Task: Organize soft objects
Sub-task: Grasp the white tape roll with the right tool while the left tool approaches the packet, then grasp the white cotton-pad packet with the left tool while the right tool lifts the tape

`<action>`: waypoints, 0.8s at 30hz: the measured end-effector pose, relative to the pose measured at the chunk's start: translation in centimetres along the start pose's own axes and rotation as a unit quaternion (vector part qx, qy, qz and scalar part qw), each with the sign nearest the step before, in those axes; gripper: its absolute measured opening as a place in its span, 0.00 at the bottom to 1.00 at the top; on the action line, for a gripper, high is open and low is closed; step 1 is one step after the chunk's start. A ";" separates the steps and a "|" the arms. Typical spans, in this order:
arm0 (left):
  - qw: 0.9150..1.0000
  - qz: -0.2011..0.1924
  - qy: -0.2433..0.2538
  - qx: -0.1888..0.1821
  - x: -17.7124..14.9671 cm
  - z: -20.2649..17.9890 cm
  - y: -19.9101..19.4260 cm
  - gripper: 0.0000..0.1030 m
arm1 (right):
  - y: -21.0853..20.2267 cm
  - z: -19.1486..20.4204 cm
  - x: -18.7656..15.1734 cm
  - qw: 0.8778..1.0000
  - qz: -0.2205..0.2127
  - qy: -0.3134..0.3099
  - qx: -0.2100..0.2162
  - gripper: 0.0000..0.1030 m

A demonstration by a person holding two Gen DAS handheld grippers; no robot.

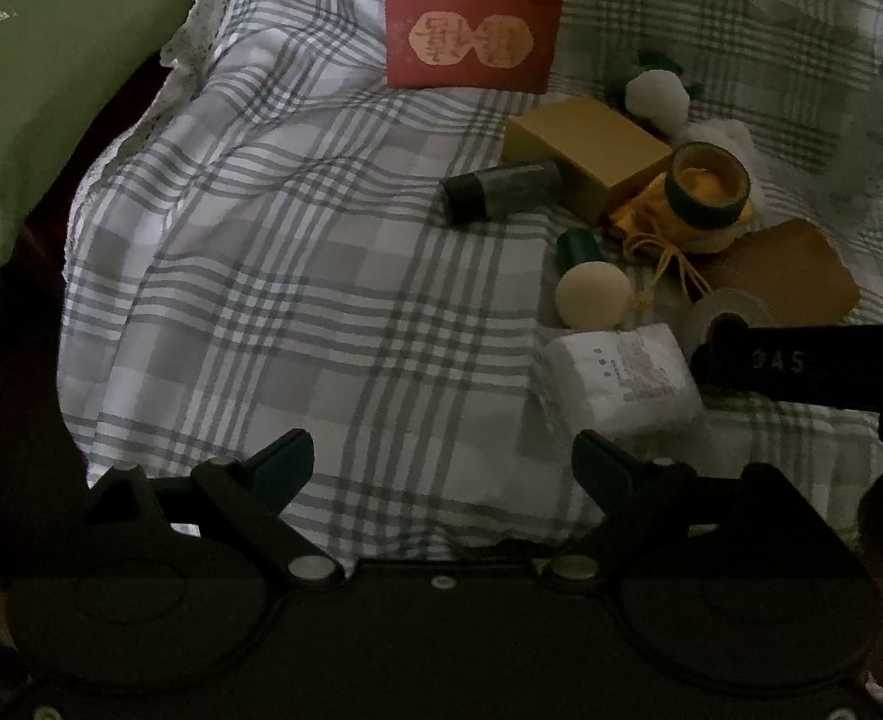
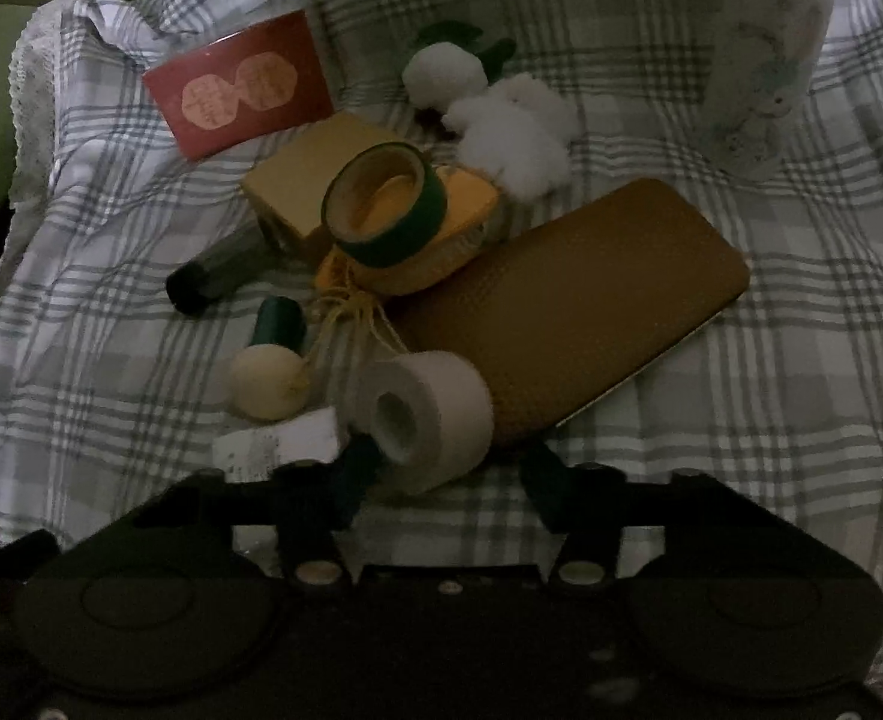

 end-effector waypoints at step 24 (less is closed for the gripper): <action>0.997 -0.029 0.034 -0.055 1.7 -4.8 -0.3 0.82 | -4.5 -8.7 -0.8 0.995 -0.033 0.085 0.041 0.23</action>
Point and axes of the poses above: each gripper's, at about its wrist camera, not at the fingertips, and y roughly the way its jaws point, z to its left, x to its top, the point moved 2 cm from there along y, roughly the way its jaws point, and after that the axes turned 7 degrees about y, right-handed, at the moved point
